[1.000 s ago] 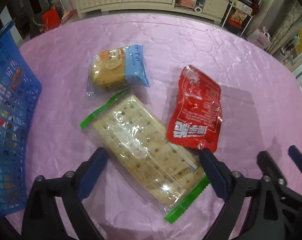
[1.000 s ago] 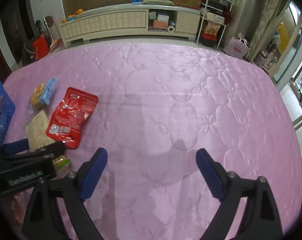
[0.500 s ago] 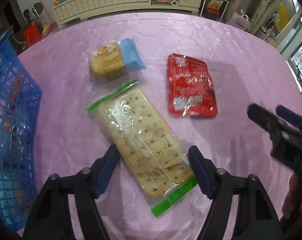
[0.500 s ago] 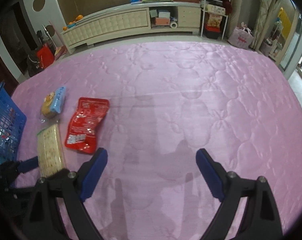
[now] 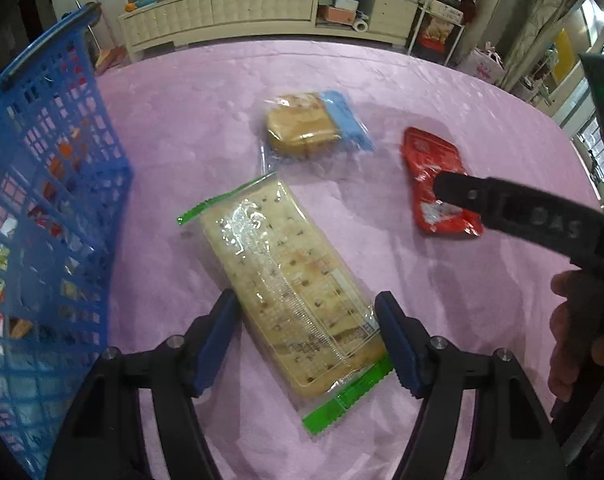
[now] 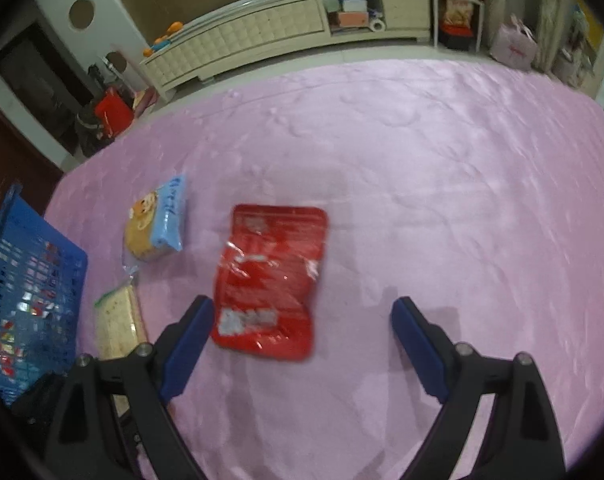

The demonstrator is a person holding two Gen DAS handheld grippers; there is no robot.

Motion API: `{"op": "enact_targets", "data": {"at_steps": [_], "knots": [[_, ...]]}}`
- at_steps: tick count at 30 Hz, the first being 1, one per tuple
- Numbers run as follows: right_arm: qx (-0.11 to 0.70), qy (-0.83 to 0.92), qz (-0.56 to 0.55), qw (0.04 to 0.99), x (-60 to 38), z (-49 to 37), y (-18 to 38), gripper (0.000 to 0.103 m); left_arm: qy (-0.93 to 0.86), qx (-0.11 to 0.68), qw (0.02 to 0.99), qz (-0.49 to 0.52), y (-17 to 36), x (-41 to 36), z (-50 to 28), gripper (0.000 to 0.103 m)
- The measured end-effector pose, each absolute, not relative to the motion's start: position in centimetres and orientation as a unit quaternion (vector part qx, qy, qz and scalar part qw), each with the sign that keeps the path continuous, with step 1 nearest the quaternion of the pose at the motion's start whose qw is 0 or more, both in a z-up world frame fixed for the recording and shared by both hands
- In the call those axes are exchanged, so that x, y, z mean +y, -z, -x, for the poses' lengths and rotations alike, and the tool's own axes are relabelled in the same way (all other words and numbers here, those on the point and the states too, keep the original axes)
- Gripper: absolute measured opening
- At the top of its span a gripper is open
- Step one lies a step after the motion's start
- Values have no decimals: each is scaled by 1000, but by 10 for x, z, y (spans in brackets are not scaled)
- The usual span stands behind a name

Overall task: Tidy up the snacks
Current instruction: 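Grasp the cracker pack with the left tool while the right tool grasps the red sauce packet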

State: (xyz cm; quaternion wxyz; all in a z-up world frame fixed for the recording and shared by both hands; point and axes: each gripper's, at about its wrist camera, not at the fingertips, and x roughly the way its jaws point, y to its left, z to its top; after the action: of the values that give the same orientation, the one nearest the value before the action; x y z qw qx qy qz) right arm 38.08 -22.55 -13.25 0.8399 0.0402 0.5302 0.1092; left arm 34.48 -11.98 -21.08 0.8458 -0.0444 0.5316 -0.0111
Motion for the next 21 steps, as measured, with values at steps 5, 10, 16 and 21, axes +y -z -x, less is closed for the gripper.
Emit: {"op": "enact_targets", "data": {"at_steps": [5, 10, 16, 21], "knots": [[519, -99, 10, 849, -199, -393, 136, 92, 20, 526, 849, 48, 210, -114, -343, 67], [518, -103, 69, 846, -181, -390, 140, 81, 26, 519, 853, 41, 210, -109, -338, 67], [497, -120, 86, 855, -184, -378, 140, 62, 24, 516, 855, 41, 207, -106, -322, 67], [498, -150, 64, 852, -197, -364, 136, 43, 34, 510, 858, 43, 201, -107, -315, 67]]}}
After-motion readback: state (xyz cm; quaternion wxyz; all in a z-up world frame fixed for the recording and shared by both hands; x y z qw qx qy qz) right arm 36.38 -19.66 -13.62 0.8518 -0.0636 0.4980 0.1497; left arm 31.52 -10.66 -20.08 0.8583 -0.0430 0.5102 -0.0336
